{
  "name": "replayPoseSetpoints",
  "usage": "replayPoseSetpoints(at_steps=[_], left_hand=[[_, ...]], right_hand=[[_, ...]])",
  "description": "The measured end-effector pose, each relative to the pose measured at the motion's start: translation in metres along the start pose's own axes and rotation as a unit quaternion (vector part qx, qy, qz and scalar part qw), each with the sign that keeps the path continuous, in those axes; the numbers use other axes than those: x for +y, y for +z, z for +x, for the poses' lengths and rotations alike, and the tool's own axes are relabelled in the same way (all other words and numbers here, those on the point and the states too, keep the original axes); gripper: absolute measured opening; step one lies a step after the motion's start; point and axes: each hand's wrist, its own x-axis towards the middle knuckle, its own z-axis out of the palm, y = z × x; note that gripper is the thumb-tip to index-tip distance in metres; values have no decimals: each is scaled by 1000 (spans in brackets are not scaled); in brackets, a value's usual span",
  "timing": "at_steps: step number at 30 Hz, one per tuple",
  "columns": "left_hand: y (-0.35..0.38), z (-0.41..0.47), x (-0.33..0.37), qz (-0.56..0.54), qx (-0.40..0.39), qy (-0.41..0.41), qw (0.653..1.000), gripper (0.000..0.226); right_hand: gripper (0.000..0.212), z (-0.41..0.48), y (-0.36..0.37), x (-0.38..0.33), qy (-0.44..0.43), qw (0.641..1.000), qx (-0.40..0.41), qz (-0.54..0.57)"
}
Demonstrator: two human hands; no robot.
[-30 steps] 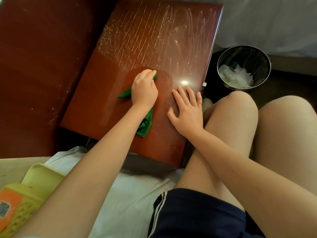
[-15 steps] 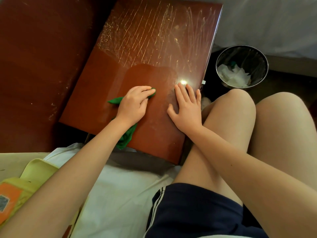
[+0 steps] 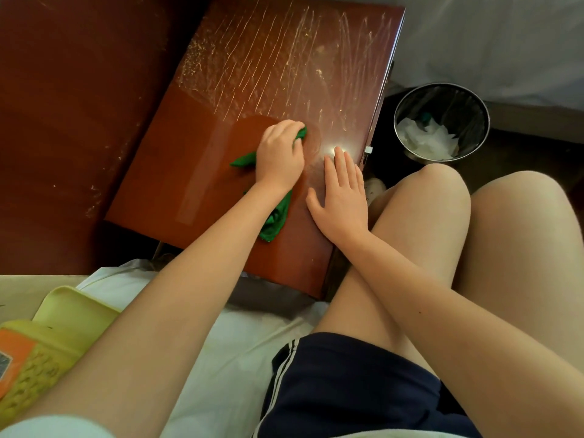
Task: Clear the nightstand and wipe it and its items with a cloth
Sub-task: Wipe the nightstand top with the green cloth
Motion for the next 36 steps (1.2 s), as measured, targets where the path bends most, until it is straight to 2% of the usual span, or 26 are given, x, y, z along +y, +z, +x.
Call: replayPoseSetpoints(at_steps=[4, 8, 11, 17, 22, 25, 31, 36], left_hand=[[3, -3, 7, -7, -38, 72, 997, 30], [-8, -20, -1, 0, -113, 140, 984, 35], [-17, -45, -15, 8, -101, 160, 982, 34], [-18, -56, -30, 3, -32, 66, 997, 29], [-5, -27, -13, 0, 12, -17, 1000, 31], [5, -6, 4, -6, 22, -28, 999, 31], [13, -1, 18, 6, -15, 80, 997, 30], [3, -33, 6, -20, -66, 182, 981, 30]], right_hand=[[57, -2, -3, 1, -3, 1000, -8, -5], [58, -3, -9, 7, -20, 999, -43, -19], [62, -3, -15, 12, -11, 998, -62, -8], [68, -4, -23, 23, -5, 993, -104, -51], [68, -2, -27, 27, -19, 995, -95, -33], [66, -1, -30, 31, -14, 994, -101, -25], [66, 0, -29, 35, -16, 994, -104, 1], [68, 1, -32, 38, -21, 995, -93, 8]])
